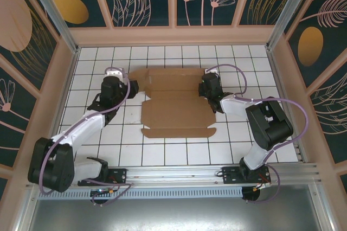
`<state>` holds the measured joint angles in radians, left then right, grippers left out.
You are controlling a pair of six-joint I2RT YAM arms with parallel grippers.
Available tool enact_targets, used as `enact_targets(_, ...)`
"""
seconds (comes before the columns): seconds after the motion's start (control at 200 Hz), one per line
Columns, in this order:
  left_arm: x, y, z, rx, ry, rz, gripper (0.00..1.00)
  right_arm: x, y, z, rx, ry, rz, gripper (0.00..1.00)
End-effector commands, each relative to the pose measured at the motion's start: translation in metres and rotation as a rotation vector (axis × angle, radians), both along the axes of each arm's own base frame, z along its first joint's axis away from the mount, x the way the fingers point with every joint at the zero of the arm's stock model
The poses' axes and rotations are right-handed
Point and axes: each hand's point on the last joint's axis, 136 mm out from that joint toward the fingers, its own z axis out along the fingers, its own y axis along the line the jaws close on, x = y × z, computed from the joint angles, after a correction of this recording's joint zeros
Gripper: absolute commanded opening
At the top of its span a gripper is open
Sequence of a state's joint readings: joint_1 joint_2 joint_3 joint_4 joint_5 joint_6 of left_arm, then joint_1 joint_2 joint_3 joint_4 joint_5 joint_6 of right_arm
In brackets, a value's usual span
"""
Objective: Fold the paper box
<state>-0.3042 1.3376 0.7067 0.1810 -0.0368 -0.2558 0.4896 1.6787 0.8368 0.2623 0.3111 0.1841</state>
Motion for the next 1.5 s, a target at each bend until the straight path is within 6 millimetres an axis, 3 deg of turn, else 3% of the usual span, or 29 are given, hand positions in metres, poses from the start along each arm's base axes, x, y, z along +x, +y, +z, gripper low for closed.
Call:
enact_targets(0.0, 0.018, -0.006, -0.003, 0.151, -0.015, -0.109, 0.64, -0.022, 0.001, -0.028, -0.012, 0.122, 0.053, 0.0)
enact_targets(0.095, 0.031, 0.004, -0.005, 0.182, -0.036, -0.072, 0.63, -0.022, 0.002, -0.026, -0.008, 0.118, 0.058, 0.0)
enact_targets(0.33, 0.046, 0.008, -0.004, 0.181, -0.084, -0.05, 0.59, -0.026, 0.004, -0.025, 0.007, 0.118, 0.073, 0.0)
enact_targets(0.395, 0.048, 0.006, -0.001, 0.172, -0.092, -0.055, 0.52, -0.027, 0.004, -0.024, 0.008, 0.117, 0.073, 0.0)
enact_targets(0.601, 0.041, -0.012, 0.009, 0.059, -0.093, -0.116, 0.13, -0.027, 0.006, -0.027, -0.001, 0.127, 0.074, 0.0)
enact_targets(0.786, 0.035, -0.016, 0.011, -0.035, -0.078, -0.099, 0.04, -0.025, 0.006, -0.029, -0.014, 0.135, 0.056, 0.0)
enact_targets(0.966, 0.038, -0.014, 0.005, -0.092, -0.056, -0.045, 0.13, -0.023, 0.011, -0.028, -0.004, 0.141, 0.057, 0.0)
enact_targets(1.086, 0.038, -0.027, 0.003, -0.19, -0.031, -0.062, 0.19, -0.022, 0.013, -0.031, -0.009, 0.153, 0.056, 0.0)
enact_targets(1.261, 0.036, -0.043, 0.0, -0.296, -0.004, -0.056, 0.36, -0.02, 0.016, -0.035, -0.01, 0.169, 0.055, 0.0)
enact_targets(1.496, 0.037, -0.059, -0.004, -0.382, 0.004, -0.047, 0.4, -0.018, 0.023, -0.034, -0.003, 0.166, 0.065, 0.0)
